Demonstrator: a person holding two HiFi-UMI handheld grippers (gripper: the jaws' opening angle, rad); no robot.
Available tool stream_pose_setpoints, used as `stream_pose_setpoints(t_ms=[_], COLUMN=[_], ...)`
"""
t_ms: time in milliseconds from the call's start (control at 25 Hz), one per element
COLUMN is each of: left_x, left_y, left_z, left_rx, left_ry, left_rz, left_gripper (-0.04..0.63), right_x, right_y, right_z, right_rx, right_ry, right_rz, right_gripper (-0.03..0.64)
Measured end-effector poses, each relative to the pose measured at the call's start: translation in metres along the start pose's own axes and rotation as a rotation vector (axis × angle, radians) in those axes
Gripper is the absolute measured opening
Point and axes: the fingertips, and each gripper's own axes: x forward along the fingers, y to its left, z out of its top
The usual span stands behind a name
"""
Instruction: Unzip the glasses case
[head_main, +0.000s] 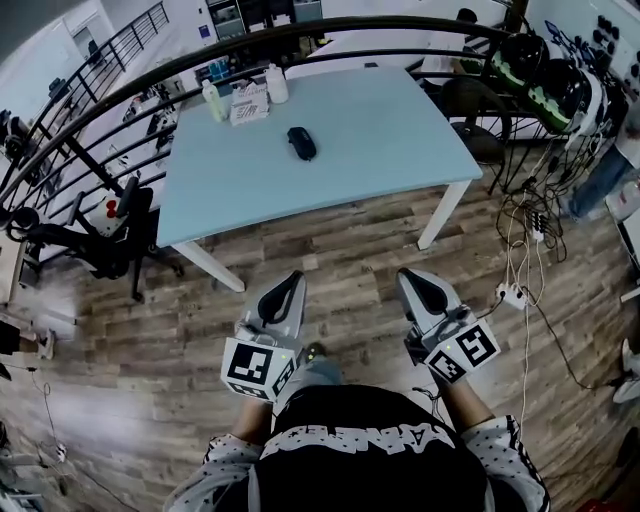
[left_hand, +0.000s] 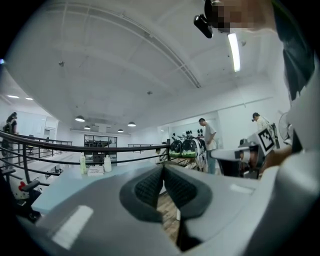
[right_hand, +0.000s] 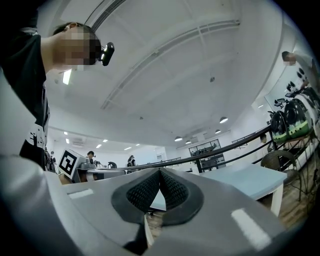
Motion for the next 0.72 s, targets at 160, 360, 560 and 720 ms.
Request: stream_pose_setpoints(t_ms=[160,360,560,720], left_x=[0.01,0.006,0.009,0.019], left_y=[0.023,0.071,0.115,0.147], left_z=[-0.004,-0.005,-0.006,-0.006], left_rx=[-0.006,-0.016,-0.002,0.0], left_ry=[0.005,0.002,0.012,0.009], left_rz=[0.003,0.043,0.07,0.065], left_gripper=[0.0,0.0,0.0,0.0], right_x=[0.026,0.08,0.132,0.165], right_y=[-0.005,0.005,0.011,0.009], right_z=[-0.006,-0.014,-0.016,-0.02], right_rx=[0.009,0.008,0.001,-0.005], right_ry=[0.008,0.024,0.039,0.05], right_rz=[0.001,0.048,0.078,0.069], right_gripper=[0.003,0.003,0.003,0.003])
